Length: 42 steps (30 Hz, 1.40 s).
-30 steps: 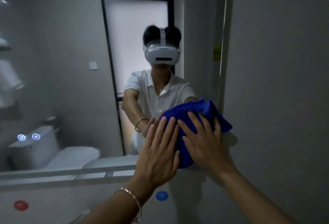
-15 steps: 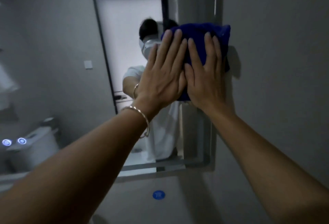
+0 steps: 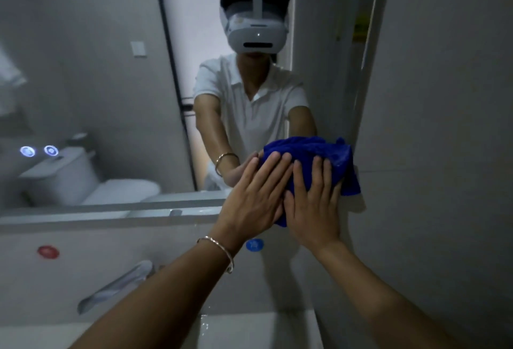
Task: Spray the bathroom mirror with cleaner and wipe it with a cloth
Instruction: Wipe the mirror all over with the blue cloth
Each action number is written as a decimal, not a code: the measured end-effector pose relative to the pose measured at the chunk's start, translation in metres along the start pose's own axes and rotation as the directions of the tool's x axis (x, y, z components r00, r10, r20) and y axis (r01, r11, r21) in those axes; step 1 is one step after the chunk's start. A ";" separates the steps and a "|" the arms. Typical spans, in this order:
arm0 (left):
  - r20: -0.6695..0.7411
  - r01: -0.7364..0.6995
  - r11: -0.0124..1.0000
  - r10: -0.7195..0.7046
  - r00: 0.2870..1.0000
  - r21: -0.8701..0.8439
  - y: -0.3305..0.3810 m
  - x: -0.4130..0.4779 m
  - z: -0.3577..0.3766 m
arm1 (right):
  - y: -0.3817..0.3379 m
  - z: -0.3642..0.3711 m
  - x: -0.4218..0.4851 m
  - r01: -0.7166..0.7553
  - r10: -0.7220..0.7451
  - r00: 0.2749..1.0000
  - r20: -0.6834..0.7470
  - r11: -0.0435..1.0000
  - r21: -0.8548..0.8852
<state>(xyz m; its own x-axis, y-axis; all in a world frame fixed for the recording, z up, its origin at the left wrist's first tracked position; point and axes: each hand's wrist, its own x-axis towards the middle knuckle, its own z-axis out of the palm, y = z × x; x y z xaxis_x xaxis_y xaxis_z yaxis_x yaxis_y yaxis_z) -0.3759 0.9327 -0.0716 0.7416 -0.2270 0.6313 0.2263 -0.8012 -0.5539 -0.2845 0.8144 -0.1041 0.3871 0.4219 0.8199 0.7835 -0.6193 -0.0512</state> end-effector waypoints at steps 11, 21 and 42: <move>0.107 0.114 0.993 -0.116 0.988 0.027 -0.063 -0.128 0.003 | -0.106 0.036 -0.023 0.176 -0.179 0.977 0.114 0.984 0.039; 0.251 0.293 0.952 -0.306 0.918 0.090 -0.173 -0.253 -0.009 | -0.267 0.061 -0.003 0.416 -0.409 0.905 0.121 0.908 -0.044; 0.279 0.579 0.796 -0.604 0.746 0.176 -0.525 -0.553 -0.034 | -0.751 0.120 0.064 0.552 -0.550 0.830 0.091 0.834 0.010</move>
<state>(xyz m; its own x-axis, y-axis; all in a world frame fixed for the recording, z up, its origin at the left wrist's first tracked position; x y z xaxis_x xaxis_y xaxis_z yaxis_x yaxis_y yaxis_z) -0.9262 1.4600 -0.1111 0.5928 0.4694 0.6544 0.7207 -0.6719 -0.1708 -0.7903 1.3861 -0.0814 -0.0657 0.7509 0.6571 0.8719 -0.2770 0.4038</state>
